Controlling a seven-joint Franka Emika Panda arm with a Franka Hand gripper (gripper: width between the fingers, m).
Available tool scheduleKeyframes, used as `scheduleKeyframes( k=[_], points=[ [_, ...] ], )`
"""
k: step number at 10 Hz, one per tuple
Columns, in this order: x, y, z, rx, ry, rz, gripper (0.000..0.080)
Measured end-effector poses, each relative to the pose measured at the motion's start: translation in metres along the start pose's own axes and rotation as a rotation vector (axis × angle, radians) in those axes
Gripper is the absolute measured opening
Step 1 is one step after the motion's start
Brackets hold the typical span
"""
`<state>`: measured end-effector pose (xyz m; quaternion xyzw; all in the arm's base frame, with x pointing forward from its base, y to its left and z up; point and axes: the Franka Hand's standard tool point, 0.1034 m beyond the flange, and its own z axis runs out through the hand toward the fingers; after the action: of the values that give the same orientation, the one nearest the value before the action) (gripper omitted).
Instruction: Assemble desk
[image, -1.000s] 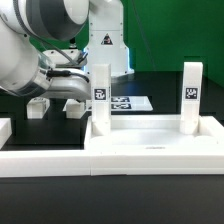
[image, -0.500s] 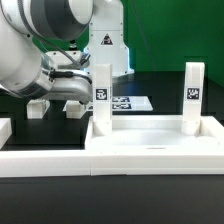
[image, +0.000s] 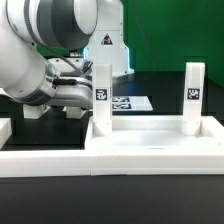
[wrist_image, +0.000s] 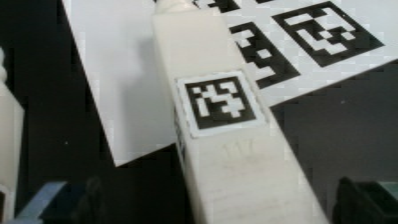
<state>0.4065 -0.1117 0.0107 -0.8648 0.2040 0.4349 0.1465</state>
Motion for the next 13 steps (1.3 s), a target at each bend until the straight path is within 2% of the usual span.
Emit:
scheduleKeyframes(
  k=[1, 3, 11, 13],
  points=[
    [0.0, 0.0, 0.0, 0.0, 0.0, 0.0, 0.064],
    [0.0, 0.0, 0.0, 0.0, 0.0, 0.0, 0.0293],
    [-0.003, 0.001, -0.002, -0.001, -0.008, -0.003, 0.0287],
    [-0.032, -0.001, -0.033, 0.014, -0.014, -0.018, 0.0287]
  ],
)
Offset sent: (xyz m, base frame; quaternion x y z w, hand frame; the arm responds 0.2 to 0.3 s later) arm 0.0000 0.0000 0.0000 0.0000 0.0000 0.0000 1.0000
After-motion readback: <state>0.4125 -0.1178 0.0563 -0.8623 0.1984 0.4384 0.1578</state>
